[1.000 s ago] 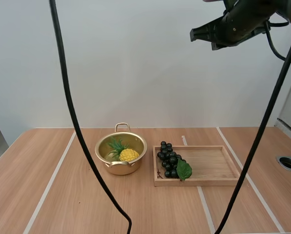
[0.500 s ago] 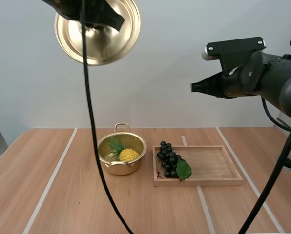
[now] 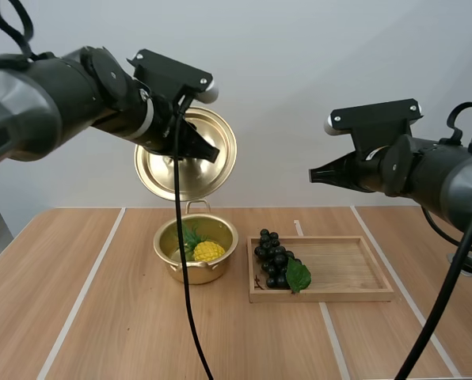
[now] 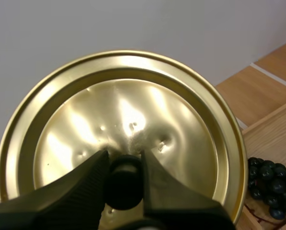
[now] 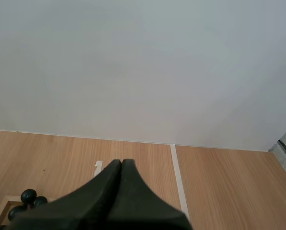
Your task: Open the pot, put the pineapple inside, and close it
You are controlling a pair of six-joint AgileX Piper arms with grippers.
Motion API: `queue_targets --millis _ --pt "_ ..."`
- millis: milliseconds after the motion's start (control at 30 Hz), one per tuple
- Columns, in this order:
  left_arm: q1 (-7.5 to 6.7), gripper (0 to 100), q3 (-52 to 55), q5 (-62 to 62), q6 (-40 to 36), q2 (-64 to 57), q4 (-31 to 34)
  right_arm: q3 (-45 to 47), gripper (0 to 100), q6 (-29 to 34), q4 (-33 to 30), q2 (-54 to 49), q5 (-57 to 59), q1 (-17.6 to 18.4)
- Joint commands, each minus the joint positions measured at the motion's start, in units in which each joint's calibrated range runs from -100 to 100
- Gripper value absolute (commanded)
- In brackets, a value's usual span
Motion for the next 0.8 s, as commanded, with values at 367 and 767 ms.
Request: queue_targets --millis 367,767 --pt "0.00 0 5.29 -3.28 1.68 8.98 -1.42 1.06 0 -0.33 -2.82 8.72 -0.56 -0.23" --pt "0.00 0 5.29 -3.25 3.07 16.32 -3.50 1.06 0 -0.33 -4.05 11.95 -0.75 -0.23"
